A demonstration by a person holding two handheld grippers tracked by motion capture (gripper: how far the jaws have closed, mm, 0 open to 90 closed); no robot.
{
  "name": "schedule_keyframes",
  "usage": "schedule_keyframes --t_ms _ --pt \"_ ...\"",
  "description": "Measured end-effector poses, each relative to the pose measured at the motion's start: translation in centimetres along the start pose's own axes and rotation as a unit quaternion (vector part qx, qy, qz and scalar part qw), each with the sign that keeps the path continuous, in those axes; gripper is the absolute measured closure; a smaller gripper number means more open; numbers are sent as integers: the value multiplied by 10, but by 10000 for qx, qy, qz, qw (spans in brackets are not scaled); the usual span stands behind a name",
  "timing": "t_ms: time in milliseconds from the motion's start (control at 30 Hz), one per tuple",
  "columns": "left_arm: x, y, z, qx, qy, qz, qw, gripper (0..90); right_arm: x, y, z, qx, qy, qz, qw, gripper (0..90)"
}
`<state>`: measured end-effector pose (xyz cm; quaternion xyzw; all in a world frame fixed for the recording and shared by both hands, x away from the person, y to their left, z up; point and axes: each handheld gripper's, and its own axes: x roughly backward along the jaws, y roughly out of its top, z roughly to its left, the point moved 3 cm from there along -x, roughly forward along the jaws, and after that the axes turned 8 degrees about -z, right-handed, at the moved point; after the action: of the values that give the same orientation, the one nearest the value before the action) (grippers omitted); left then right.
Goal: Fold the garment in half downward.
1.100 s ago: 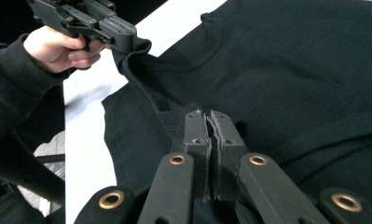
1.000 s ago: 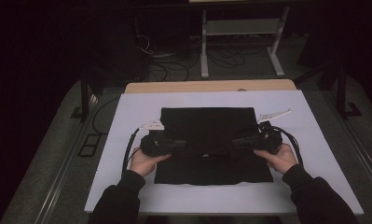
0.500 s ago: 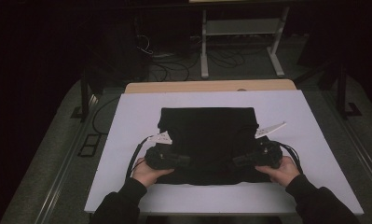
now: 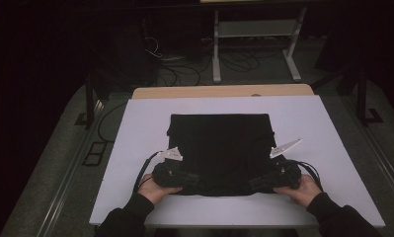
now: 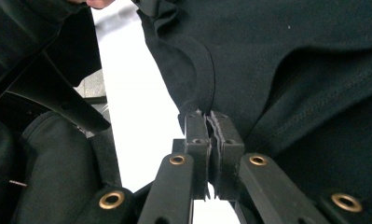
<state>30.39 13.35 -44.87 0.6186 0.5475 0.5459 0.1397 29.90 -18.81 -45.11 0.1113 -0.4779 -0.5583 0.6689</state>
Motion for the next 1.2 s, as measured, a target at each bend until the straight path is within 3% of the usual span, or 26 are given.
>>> schedule_keyframes --t_ms 267,400,900,1000,1033,1167,1200 --pt "-1 -4 -3 54 -13 46 10000 820 1 -6 3 -38 45 83 9999 852" --pt "-1 -5 -6 -61 -46 126 9999 812 0 -9 4 -36 29 154 9999 852" --pt "2 -10 -11 -29 -106 194 9998 811 4 -12 8 13 -44 155 9999 842" --pt "6 -9 -11 -116 -107 108 9998 766 7 -10 8 -45 -56 47 10000 798" --pt "6 -9 -12 -28 -97 27 9999 758 8 -10 8 -44 -66 -4 10000 780" --pt "10 -7 -12 -165 -118 -93 9998 645 13 -7 9 -60 -146 -144 9998 693" --pt "10 -6 -14 -115 -107 -174 9997 604 14 -6 9 -41 -173 -185 9997 653"
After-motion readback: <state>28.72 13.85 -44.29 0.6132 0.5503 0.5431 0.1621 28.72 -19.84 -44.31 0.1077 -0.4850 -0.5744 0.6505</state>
